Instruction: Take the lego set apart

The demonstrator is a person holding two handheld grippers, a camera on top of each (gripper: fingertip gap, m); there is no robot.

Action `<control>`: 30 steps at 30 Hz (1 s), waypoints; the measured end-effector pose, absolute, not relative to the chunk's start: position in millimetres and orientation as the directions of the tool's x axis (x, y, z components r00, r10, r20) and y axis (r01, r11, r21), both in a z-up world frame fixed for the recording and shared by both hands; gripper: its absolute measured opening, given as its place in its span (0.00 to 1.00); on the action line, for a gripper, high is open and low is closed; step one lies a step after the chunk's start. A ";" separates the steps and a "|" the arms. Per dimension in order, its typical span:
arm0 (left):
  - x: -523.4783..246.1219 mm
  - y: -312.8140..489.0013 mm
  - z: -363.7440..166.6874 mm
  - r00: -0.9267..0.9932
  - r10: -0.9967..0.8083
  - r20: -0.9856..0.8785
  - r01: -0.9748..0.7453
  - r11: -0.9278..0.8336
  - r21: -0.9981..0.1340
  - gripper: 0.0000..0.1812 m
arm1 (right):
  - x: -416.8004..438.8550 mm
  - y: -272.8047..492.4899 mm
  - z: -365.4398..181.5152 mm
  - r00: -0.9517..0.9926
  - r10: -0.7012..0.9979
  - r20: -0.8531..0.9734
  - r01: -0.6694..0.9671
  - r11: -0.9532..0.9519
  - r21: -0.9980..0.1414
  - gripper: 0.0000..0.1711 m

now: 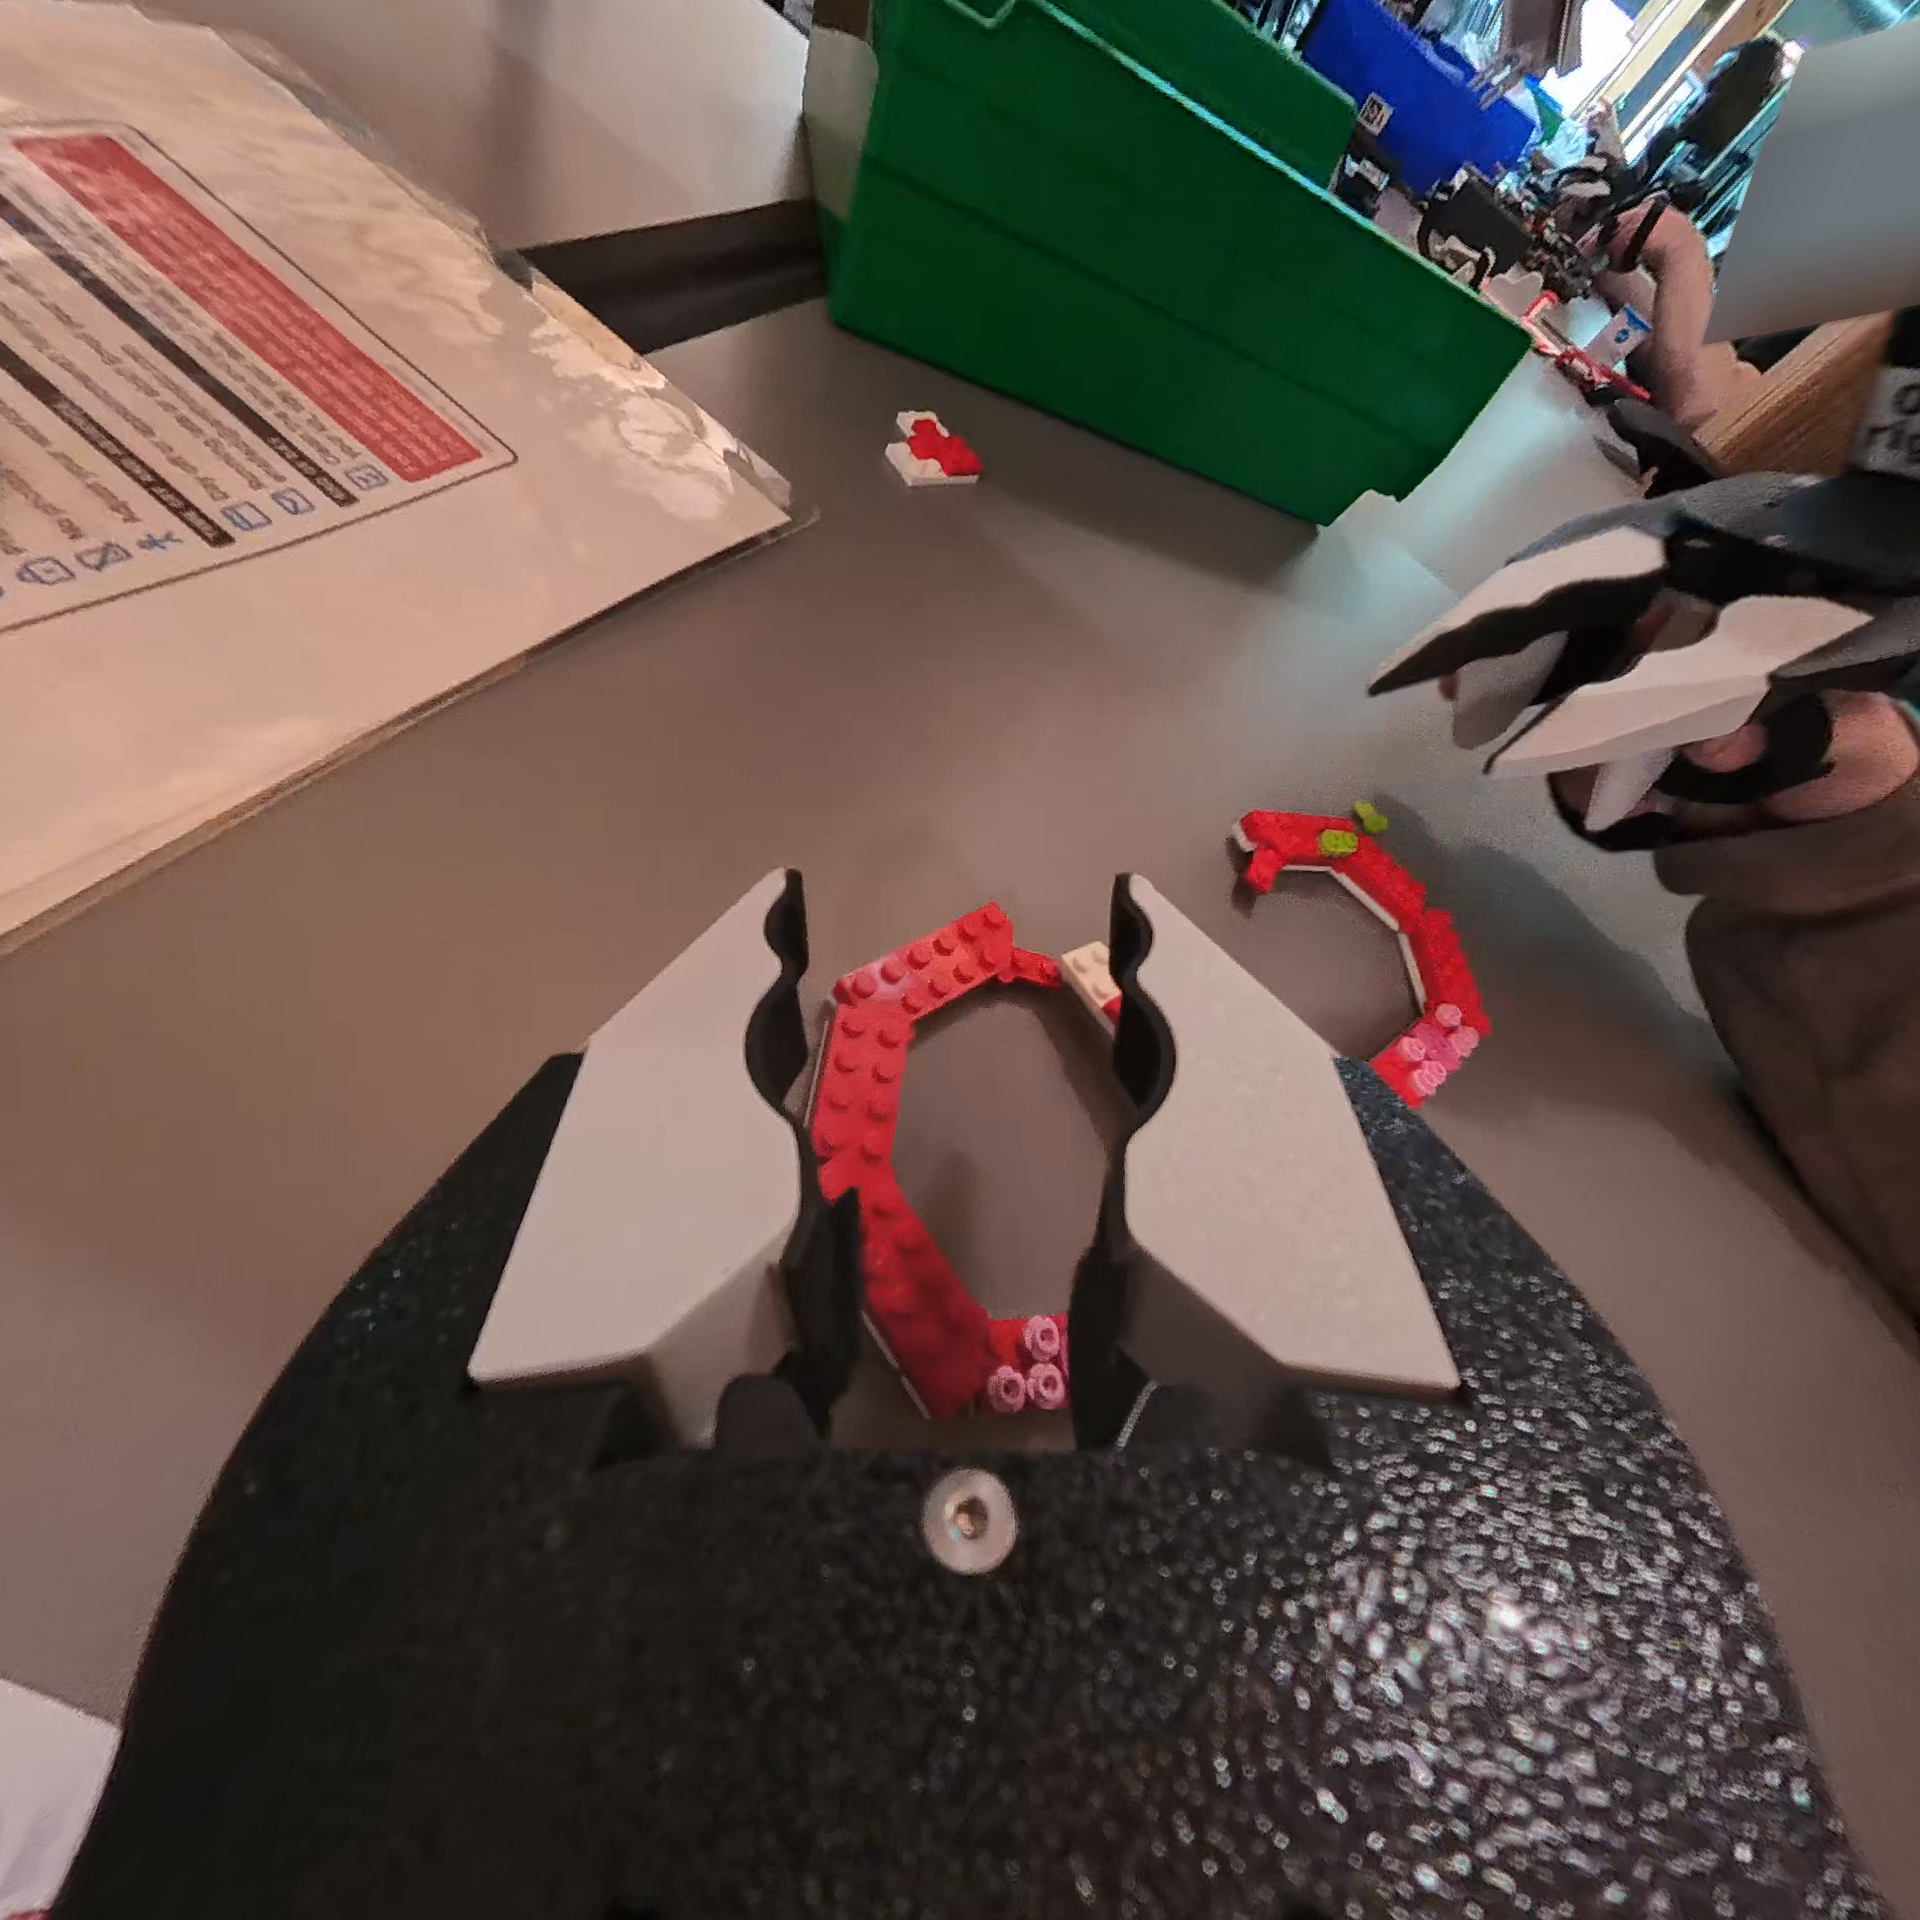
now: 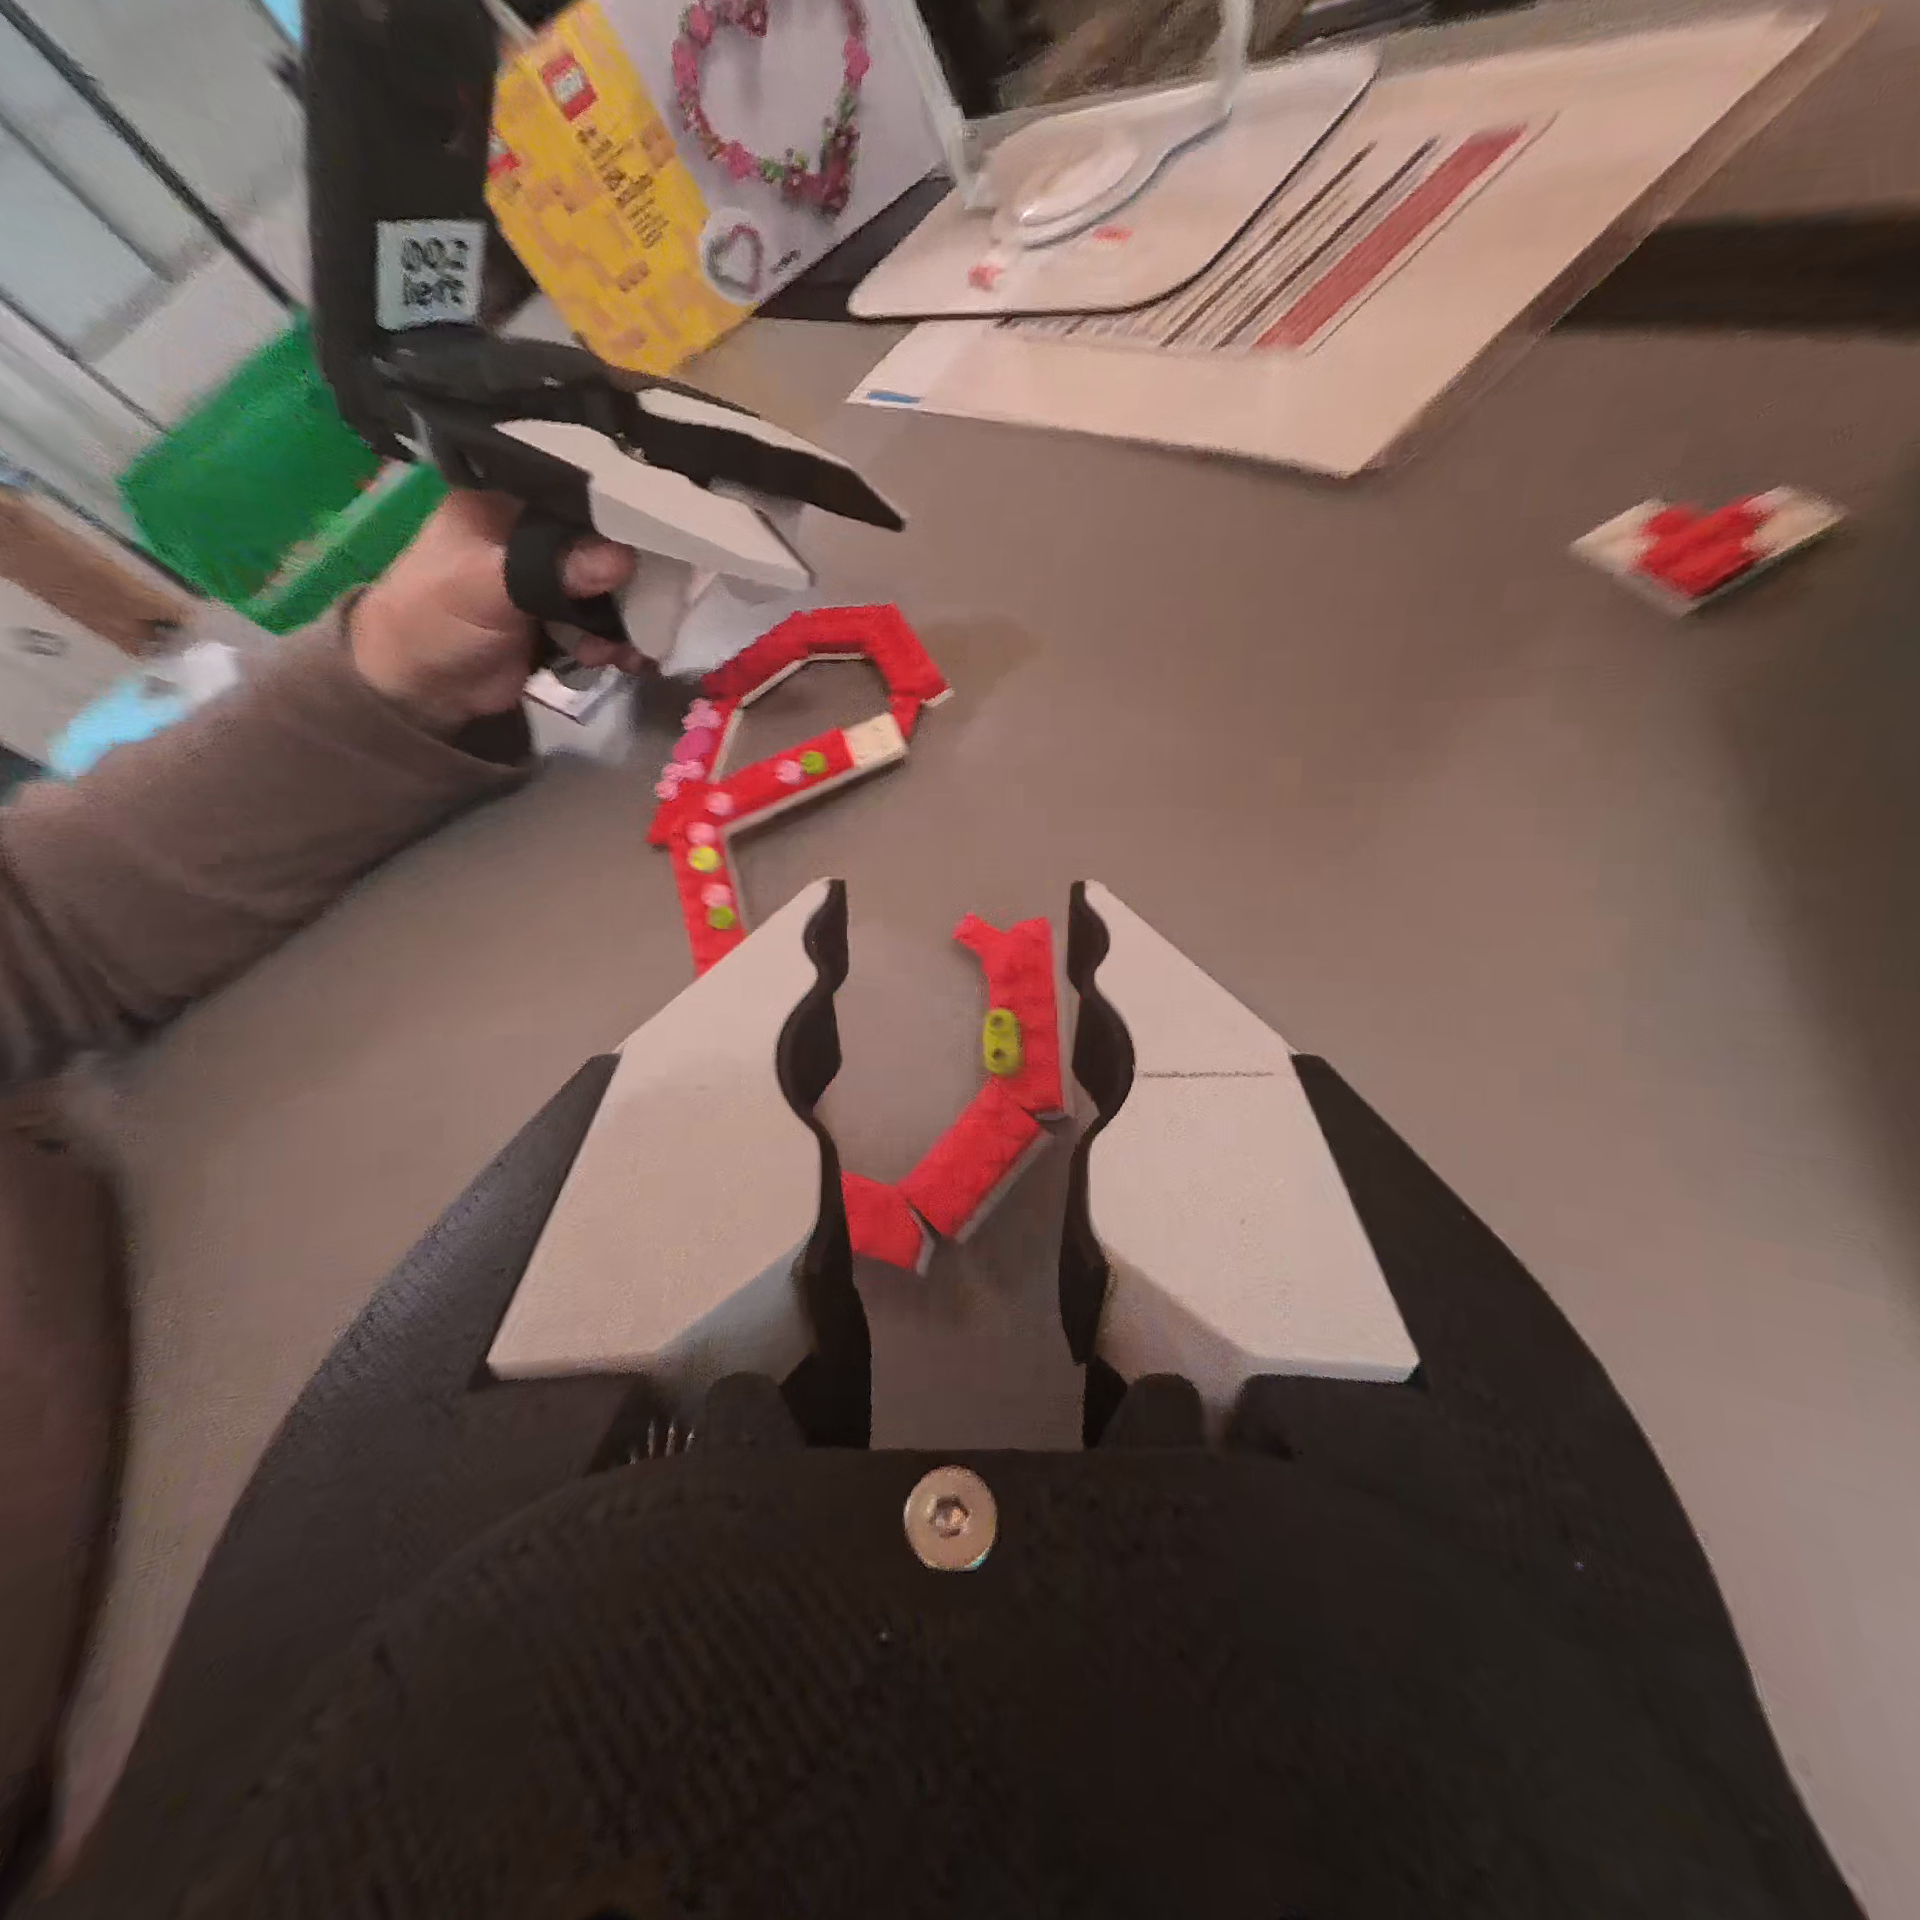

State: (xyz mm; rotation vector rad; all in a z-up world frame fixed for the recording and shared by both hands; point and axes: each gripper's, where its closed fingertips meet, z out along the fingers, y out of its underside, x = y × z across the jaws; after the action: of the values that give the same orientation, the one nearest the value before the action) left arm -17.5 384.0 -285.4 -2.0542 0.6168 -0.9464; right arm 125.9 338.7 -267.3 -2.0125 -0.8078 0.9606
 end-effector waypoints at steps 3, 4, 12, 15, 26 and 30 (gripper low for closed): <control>-13.6 381.9 -278.5 0.583 -0.709 0.395 -0.089 -0.540 -0.837 0.28 | 156.9 338.0 -273.2 0.599 0.788 -0.145 0.381 -0.440 -0.813 0.24; -12.4 381.4 -276.7 0.581 -0.718 0.384 -0.090 -0.525 -0.847 0.28 | 165.9 334.3 -280.8 0.598 0.797 -0.085 0.455 -0.425 -0.783 0.23; -2.9 374.1 -268.6 0.562 -0.780 0.277 -0.146 -0.423 -0.894 0.25 | 175.9 320.3 -325.2 0.529 0.847 -0.060 0.619 -0.434 -0.655 0.15; -2.7 372.4 -264.2 0.558 -0.793 0.245 -0.149 -0.386 -0.911 0.24 | 177.5 320.1 -326.0 0.524 0.850 -0.049 0.628 -0.424 -0.653 0.07; -67.3 304.3 -213.9 0.667 -0.739 -0.092 -0.052 0.076 -0.996 0.24 | 104.6 302.7 -268.8 0.255 0.893 0.370 0.636 0.133 -0.760 0.06; -98.2 263.6 -222.3 0.661 -0.738 -0.132 -0.103 0.085 -0.991 0.23 | 16.5 257.7 -261.7 0.121 0.908 0.401 0.517 0.287 -0.807 0.06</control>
State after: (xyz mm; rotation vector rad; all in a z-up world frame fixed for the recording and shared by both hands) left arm -98.2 263.6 -222.3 -1.4307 0.7541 -0.5480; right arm 16.5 257.7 -261.7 -1.3655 -1.5342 0.4810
